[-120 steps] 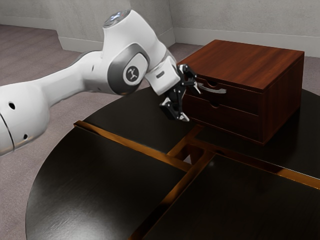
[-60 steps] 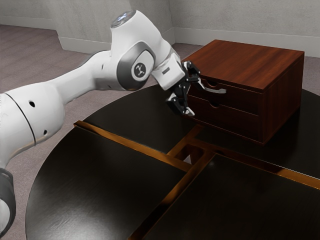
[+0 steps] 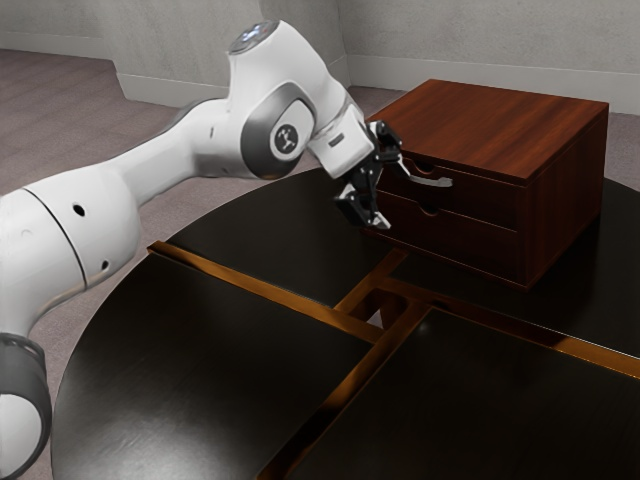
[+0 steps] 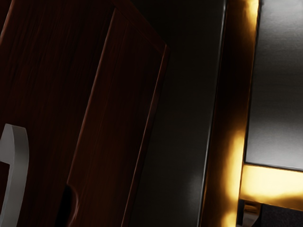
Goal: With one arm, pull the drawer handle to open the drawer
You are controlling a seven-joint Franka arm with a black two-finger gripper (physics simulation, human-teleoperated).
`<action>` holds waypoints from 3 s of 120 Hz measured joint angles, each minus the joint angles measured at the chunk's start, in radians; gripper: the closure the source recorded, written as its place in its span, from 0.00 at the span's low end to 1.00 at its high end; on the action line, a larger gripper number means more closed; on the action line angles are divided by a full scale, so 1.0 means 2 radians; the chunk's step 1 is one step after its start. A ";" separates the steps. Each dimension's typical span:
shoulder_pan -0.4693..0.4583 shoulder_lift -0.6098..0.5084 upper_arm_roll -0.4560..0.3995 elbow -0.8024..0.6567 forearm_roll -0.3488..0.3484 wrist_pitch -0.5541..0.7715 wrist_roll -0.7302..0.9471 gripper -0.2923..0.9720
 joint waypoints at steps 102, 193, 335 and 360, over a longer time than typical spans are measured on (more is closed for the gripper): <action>-0.032 0.047 0.033 0.054 0.001 -0.002 0.000 0.23; -0.054 0.090 0.059 0.105 0.019 0.007 0.004 0.23; -0.049 -0.036 0.077 -0.072 -0.009 0.046 0.001 0.31; -0.048 -0.060 0.080 -0.110 -0.015 0.058 0.000 0.28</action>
